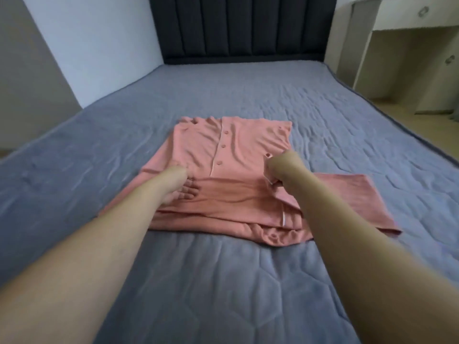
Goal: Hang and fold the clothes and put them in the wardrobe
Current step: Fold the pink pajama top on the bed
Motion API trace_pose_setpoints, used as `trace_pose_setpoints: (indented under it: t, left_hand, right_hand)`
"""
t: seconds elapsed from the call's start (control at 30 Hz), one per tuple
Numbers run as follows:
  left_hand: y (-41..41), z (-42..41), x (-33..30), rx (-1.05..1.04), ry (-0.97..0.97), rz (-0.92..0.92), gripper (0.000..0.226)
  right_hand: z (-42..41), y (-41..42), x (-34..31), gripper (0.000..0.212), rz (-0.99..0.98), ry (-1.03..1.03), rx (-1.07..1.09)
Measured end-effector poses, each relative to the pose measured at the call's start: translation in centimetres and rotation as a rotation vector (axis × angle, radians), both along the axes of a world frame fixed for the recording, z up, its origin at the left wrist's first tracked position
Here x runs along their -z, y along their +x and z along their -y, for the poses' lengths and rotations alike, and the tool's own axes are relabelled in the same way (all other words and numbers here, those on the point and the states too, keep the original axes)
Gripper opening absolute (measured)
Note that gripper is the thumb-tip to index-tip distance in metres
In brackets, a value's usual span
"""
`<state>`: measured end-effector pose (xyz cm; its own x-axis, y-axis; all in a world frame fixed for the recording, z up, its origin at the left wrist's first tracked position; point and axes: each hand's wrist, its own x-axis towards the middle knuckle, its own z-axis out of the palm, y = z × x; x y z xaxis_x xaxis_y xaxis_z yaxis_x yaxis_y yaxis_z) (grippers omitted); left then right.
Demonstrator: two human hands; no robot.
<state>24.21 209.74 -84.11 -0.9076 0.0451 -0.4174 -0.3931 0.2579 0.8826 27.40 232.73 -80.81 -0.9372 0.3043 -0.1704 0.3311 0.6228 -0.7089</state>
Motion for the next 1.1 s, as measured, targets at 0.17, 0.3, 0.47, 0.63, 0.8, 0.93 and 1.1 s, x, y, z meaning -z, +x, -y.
trace_pose_setpoints:
  t: [0.17,0.3,0.47,0.63,0.8,0.93,1.1]
  left_hand:
    - [0.0,9.2,0.9,-0.14,0.054,0.036,0.026]
    - [-1.1,7.8,1.9,-0.115,0.037,-0.01,0.027]
    - [-1.6,-1.1,1.9,0.153,-0.296,-0.142,0.029]
    - [-0.7,-5.0,2.5,0.14,-0.794,-0.246,0.052]
    - [-0.7,-2.8,2.3,0.129,-0.775,-0.398,0.034]
    - [-3.5,5.2,2.1,0.152,-0.937,-0.411,0.042]
    - [-5.0,13.1,4.5,-0.002,-1.05,-0.307,0.051]
  right_hand:
    - [11.3,-0.9,2.1,0.013,0.062,-0.362,-0.055]
    - [10.1,-0.8,3.0,0.021,-0.047,-0.351,0.116]
    - [2.0,2.3,4.8,0.031,-0.053,0.32,0.156]
    - [-0.6,3.6,6.9,0.041,-0.031,0.527,0.105]
    - [1.7,2.6,7.2,0.053,0.02,0.538,0.046]
    - [3.2,1.9,7.4,0.062,0.044,0.574,0.017]
    - [3.8,1.9,8.5,0.074,0.105,0.575,0.015]
